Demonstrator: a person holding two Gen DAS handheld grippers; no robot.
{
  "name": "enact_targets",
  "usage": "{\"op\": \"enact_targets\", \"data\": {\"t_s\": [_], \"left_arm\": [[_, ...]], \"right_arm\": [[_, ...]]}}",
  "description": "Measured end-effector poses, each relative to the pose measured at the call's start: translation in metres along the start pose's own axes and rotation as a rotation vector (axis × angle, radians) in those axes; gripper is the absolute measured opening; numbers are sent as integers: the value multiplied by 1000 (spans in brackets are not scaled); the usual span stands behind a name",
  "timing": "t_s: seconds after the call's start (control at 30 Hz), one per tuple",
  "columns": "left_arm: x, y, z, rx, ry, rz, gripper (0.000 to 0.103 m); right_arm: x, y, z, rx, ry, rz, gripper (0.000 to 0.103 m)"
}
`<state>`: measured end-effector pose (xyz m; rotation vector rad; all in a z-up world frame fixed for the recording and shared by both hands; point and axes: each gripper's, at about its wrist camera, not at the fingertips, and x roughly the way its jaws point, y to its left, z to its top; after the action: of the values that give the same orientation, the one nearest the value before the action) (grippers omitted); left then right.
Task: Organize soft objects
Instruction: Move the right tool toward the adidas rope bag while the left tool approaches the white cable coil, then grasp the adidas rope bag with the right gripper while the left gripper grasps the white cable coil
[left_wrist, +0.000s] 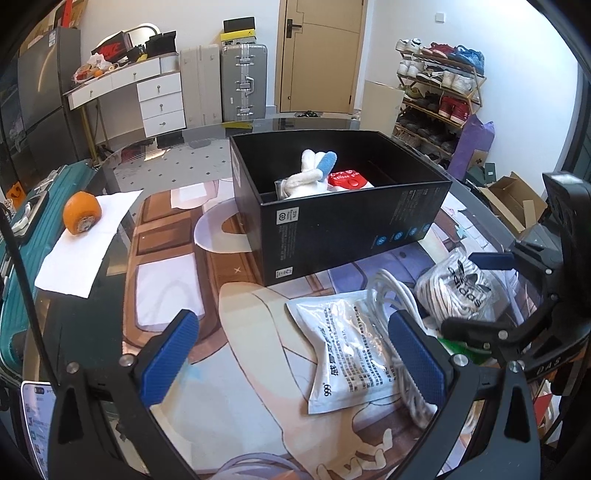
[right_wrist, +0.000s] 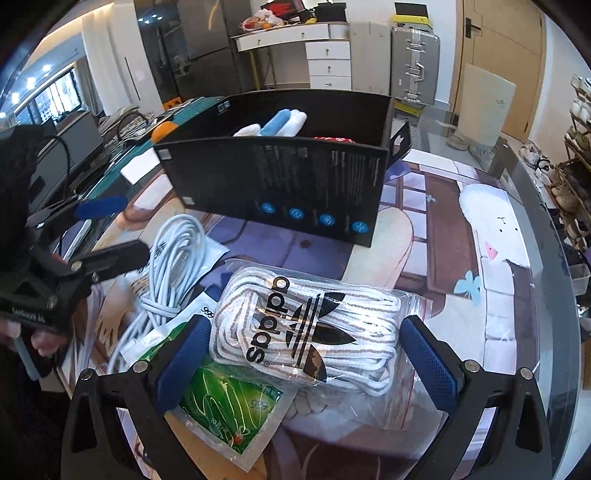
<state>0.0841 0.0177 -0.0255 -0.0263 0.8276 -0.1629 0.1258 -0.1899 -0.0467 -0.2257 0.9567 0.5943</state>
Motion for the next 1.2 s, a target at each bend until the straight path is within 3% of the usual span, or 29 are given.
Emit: {"op": "enact_targets", "data": {"t_s": [0.2,0.43,0.73,1.2], "left_arm": [[-1,-1,0,-2,2,-8,103],[-4,-3,0,4,-7,-17,103],[-9,-4,2,5,-13,-23,103],[-14,-10,3,16,4,-65,103]], "right_arm": [[-3,5,-6,-14,-14,-14,102],[-9,5,-14,-20,-47,-18,93],[-21,-2,-21,-5,-100,2,69],[-56,-2,-19,-10,-230,17,69]]}}
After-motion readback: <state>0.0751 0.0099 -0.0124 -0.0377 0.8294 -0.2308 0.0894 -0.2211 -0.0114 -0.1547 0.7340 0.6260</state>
